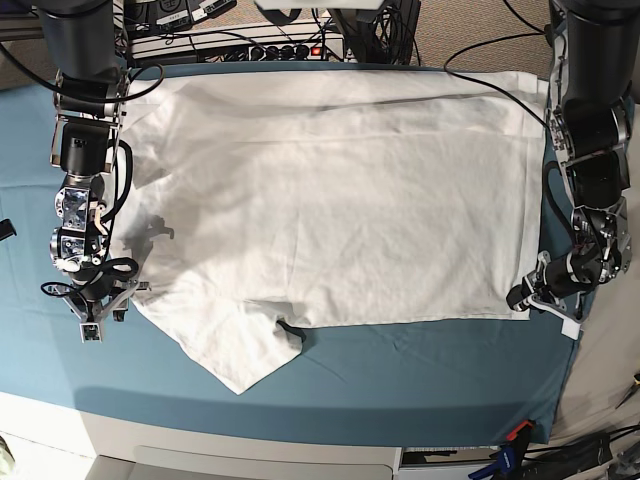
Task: Fold the T-shirt properly
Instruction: 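Reach both grippers down to the hem corners of the shirt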
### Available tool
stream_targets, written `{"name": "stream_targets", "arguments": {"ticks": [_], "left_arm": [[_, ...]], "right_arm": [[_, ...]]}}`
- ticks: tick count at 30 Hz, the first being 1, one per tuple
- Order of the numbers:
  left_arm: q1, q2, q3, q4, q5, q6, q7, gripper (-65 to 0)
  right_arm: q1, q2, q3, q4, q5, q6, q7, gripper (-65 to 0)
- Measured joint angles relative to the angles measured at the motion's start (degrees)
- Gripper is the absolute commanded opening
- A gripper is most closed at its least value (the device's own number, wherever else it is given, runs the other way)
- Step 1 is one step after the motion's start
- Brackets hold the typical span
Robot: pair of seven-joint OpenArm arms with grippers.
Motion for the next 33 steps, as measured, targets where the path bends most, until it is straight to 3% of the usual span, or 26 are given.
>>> {"name": "stream_targets", "arguments": {"ticks": [6,9,14,17,19,22,28,33], "left_arm": [[0.02,0.00,0.00,0.00,0.28,0.00,-0.39,-65.0],[0.02,0.00,0.00,0.02,0.31,0.00,-0.39,-65.0],[0.02,0.00,0.00,0.00,0.39,-0.02,-0.39,-65.0],[0.00,0.00,0.00,0.02,0.28,0.00,-0.39,-65.0],[0.00,0.02,0.00,0.02,0.20,0.00,-0.39,-65.0],[0.00,0.00,0.00,0.00,0.20,-0.02,-0.42,-65.0],[0.00,0.00,0.00,0.00,0.20,-0.02,-0.50,-65.0],[0.02,0.00,0.00,0.02,0.20,-0.02,-0.81,-65.0]], "right_arm": [[0.00,-0.04,1.66,0.00,3.43,-0.39,-1.55,-44.1],[0.35,0.00,5.16,0.00,3.87,-0.48,-2.54,-44.1],[1.29,0.35,11.47,-0.24,9.81,-0.33,-4.52,-43.8],[2.47,0.76,13.77,-5.49,11.87,1.81,-4.81,-36.6],[3.37,0.68,14.40,-10.62,11.98,2.01,-4.37,-33.3],[3.48,0.33,14.43,-14.62,13.00,2.14,-2.19,-33.3],[3.80,-0.42,14.43,-14.95,20.22,5.73,-4.33,-33.3],[4.11,-1.77,14.43,-14.93,20.22,6.05,-4.55,-33.3]]}}
